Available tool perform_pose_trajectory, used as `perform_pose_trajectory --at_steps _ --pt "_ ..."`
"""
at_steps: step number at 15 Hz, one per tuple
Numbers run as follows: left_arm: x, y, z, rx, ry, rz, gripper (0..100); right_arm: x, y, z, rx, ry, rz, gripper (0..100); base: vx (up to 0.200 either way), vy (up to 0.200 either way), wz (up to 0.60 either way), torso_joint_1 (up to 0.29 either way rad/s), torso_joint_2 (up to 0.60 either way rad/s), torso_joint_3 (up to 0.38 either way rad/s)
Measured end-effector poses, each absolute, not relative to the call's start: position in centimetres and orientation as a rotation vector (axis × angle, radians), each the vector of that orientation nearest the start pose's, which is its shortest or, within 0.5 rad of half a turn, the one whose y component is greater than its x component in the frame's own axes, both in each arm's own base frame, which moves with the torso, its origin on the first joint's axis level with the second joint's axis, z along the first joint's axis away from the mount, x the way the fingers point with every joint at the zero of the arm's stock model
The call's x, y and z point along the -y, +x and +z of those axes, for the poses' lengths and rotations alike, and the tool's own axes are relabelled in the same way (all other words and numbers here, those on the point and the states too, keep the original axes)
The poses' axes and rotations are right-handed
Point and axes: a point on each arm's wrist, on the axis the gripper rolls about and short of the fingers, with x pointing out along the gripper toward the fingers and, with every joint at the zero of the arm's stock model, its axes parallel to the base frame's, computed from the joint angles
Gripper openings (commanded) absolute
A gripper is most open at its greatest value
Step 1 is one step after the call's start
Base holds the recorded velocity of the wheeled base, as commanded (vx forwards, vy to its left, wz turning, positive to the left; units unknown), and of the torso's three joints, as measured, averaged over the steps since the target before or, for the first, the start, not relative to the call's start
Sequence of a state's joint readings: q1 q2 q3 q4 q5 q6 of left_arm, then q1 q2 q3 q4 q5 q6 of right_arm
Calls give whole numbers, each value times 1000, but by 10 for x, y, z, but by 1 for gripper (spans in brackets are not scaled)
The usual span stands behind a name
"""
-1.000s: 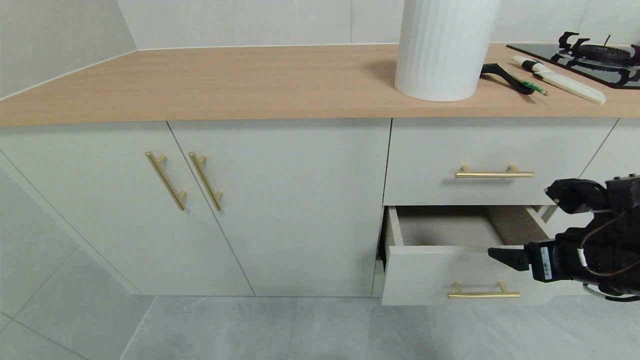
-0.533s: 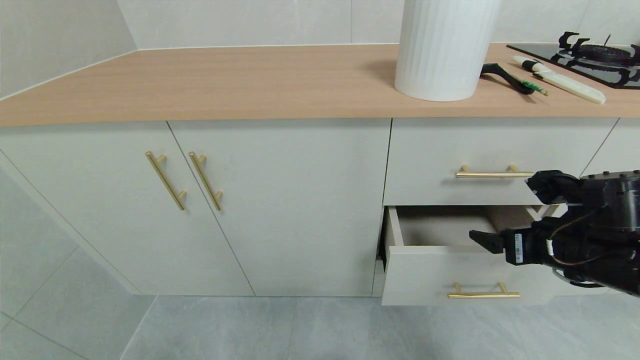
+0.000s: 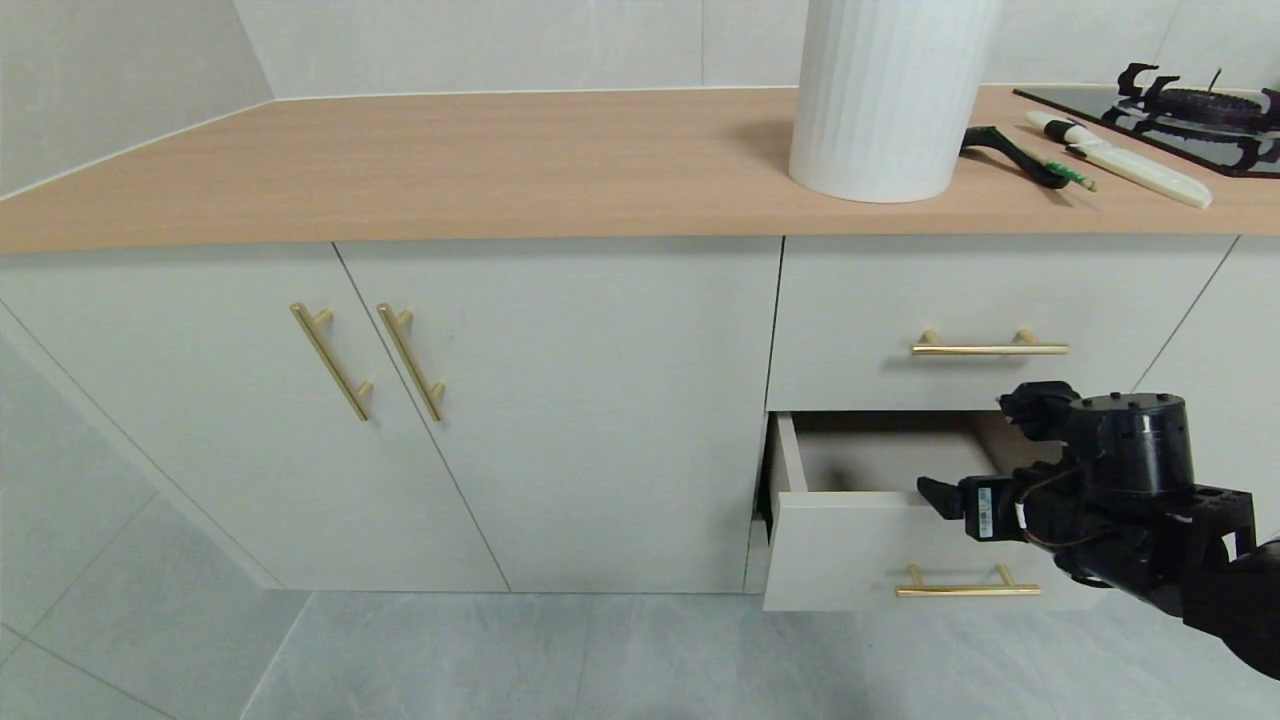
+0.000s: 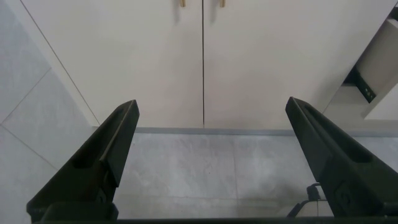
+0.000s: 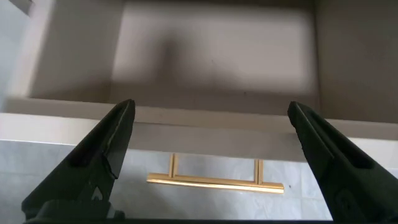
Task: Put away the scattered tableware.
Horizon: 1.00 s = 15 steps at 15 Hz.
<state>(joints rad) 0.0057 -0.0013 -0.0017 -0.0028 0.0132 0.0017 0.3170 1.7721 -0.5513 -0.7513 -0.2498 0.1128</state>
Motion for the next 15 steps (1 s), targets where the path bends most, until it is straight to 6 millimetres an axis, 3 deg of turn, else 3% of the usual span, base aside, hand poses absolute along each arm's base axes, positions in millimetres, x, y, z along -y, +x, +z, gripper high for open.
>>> perform_pose_trajectory --at_steps 7,15 --pt "0 -23 76 6 2 19 100 -81 265 108 -486 -39 43 100 0 0 0 0 0 0" --pt "0 -23 76 6 2 19 100 -74 242 110 -673 -165 65 100 0 0 0 0 0 0"
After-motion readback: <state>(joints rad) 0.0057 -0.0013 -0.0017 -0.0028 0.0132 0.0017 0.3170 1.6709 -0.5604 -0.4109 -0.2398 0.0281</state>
